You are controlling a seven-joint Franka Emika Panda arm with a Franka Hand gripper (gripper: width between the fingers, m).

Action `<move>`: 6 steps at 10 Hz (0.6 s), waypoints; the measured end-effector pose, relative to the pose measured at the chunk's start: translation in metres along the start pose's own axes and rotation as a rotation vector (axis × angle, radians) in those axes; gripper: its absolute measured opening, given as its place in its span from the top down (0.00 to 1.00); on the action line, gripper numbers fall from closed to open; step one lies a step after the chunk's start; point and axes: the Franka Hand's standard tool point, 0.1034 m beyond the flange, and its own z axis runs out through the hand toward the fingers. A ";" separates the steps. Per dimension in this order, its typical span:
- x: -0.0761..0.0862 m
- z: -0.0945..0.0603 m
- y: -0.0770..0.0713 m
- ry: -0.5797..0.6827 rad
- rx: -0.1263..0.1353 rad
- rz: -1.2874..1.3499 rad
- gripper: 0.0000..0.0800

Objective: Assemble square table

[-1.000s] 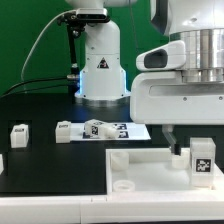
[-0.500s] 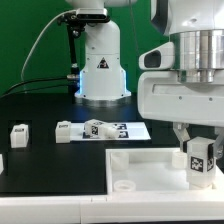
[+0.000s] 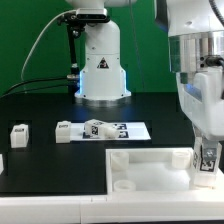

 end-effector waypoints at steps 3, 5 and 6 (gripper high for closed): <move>-0.002 -0.002 0.000 0.026 -0.013 -0.355 0.64; 0.000 0.000 0.001 0.015 -0.016 -0.621 0.35; 0.000 0.000 0.001 0.018 -0.018 -0.683 0.22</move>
Offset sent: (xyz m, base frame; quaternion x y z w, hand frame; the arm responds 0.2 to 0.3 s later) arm 0.0061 0.0204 0.0093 -0.0055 -0.0591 -0.4793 0.8756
